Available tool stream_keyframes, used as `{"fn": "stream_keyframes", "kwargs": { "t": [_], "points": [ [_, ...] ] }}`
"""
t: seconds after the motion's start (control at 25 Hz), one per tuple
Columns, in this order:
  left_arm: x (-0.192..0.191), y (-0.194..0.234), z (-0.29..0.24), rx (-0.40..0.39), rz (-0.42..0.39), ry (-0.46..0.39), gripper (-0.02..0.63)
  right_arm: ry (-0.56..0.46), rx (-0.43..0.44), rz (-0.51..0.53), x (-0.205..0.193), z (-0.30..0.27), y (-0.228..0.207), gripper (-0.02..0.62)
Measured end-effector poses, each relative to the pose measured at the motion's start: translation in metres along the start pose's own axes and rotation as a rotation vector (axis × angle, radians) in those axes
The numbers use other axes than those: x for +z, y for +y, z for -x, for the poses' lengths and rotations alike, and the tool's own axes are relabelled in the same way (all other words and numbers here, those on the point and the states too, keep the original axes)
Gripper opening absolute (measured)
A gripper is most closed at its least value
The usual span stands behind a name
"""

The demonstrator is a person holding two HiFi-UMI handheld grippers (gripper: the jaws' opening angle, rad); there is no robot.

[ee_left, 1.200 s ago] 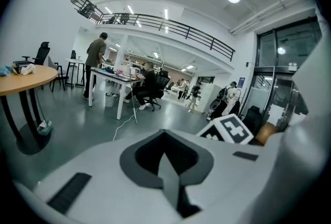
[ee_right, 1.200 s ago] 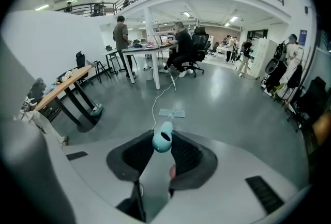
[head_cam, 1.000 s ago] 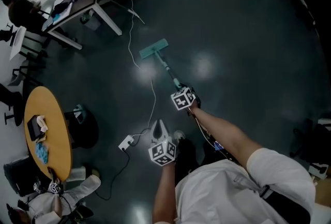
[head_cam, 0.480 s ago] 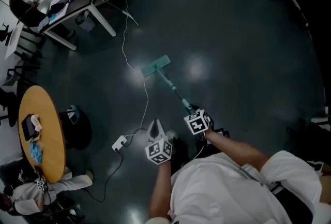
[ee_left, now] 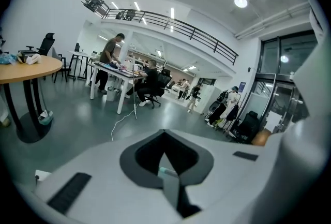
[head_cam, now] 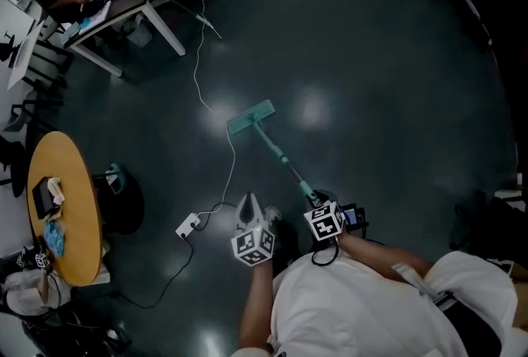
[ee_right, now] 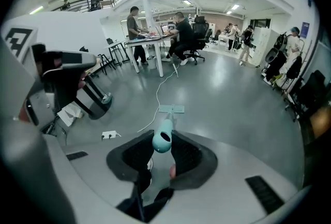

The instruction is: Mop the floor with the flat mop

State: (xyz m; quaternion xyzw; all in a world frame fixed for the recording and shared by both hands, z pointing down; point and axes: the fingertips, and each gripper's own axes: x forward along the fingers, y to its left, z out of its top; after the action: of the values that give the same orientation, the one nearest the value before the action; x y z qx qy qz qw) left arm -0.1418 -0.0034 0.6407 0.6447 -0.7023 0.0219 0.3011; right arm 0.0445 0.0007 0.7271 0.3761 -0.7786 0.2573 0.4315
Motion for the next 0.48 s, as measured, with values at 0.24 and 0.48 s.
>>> {"fn": "stream_keyframes", "kwargs": {
  "t": [0.24, 0.48],
  "points": [
    [0.004, 0.022, 0.001, 0.043, 0.017, 0.001, 0.006, -0.074, -0.05, 0.001, 0.093, -0.1, 0.001, 0.109],
    [0.009, 0.045, 0.012, 0.09, 0.027, 0.021, 0.006, -0.091, -0.1, 0.048, 0.192, -0.2, -0.003, 0.109]
  ]
}}
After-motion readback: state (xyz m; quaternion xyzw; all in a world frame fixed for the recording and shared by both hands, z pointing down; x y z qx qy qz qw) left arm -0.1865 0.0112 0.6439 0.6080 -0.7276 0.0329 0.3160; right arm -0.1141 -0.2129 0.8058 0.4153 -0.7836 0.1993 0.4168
